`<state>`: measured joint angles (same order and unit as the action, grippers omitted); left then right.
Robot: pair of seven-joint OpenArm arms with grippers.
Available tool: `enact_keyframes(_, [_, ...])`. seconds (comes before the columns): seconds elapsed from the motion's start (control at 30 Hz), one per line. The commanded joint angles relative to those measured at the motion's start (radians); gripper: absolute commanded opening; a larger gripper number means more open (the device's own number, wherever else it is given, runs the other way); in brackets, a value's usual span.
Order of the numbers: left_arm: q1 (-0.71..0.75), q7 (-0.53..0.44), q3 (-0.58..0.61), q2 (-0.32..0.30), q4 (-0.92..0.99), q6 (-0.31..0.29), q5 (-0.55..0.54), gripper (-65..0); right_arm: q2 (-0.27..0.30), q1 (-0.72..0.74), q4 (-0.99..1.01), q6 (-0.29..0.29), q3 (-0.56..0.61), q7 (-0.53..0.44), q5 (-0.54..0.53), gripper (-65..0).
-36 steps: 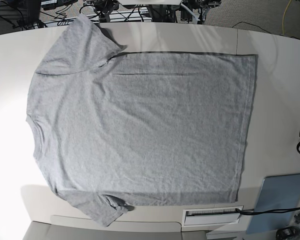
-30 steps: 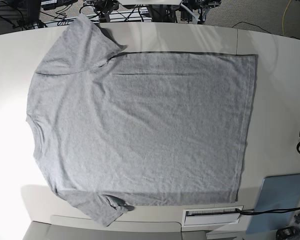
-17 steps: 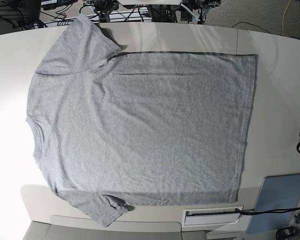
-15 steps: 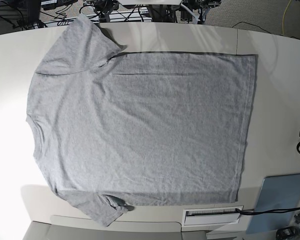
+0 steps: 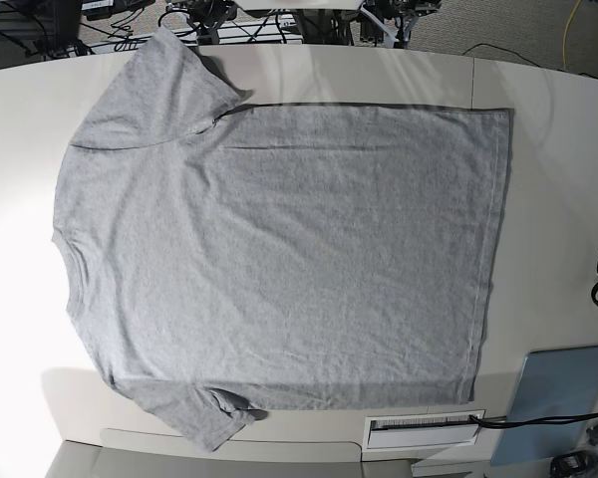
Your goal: Fold the T-shirt properly
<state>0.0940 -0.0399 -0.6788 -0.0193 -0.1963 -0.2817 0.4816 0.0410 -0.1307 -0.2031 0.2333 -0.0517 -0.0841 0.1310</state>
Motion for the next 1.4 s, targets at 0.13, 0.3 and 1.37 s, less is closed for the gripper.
enact_keyframes(0.13, [0.006, -0.006, 0.002, -0.001, -0.002, -0.006, -0.003, -27.8, 0.003, -0.005, -0.004, 0.006, -0.002, -0.013, 0.001, -48.6])
enact_keyframes(0.3, [0.020, -0.006, 0.002, -0.001, -0.002, -0.006, -0.004, -27.8, 0.003, -0.023, -0.004, 0.006, -0.002, 0.000, 0.055, -48.6])
enact_keyframes(1.37, [0.640, 0.272, 0.002, -0.065, -0.957, -0.401, -0.558, -31.2, 0.209, -0.752, -0.861, 0.006, -0.002, 0.040, -0.143, -48.6])
